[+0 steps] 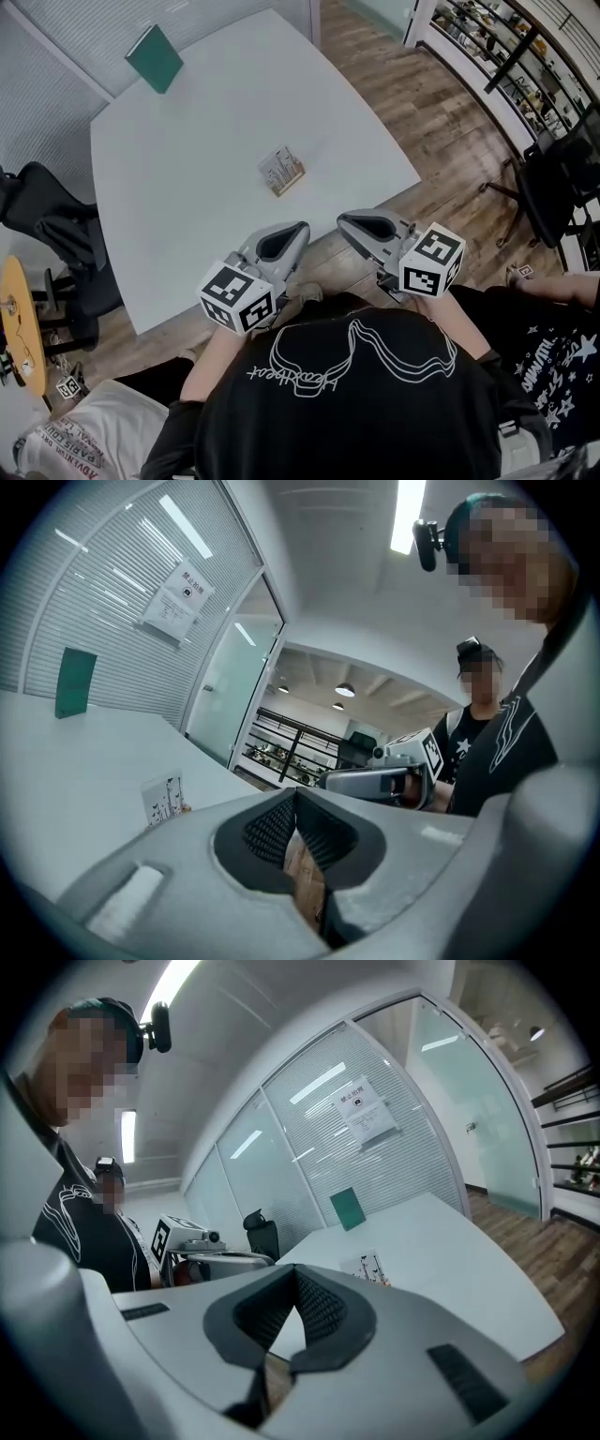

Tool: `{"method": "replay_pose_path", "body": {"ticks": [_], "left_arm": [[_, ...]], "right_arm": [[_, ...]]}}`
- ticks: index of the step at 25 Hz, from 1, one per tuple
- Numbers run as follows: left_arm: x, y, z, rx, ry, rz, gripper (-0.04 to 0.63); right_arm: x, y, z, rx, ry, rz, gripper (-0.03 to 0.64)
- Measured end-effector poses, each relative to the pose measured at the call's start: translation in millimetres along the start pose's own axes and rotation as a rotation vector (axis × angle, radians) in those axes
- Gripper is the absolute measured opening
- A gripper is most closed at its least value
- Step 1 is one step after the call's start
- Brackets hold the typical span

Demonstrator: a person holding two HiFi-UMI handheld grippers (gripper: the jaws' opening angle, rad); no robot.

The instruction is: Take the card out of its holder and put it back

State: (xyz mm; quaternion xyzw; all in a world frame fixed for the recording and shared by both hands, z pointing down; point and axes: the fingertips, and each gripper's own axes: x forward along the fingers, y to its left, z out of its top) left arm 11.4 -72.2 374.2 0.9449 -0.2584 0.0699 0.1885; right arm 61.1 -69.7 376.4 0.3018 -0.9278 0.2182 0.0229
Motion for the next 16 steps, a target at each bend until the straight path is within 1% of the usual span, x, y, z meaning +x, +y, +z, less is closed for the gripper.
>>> {"method": "replay_pose_path", "body": {"ticks": [16], "left_arm": [[-1.7,-6.2,4.8,0.028,-0.015,0.005,0.014]], "right_arm": [[-2.0,8.3,1.0,-0.010,-0.010,0.007,0.008]]}}
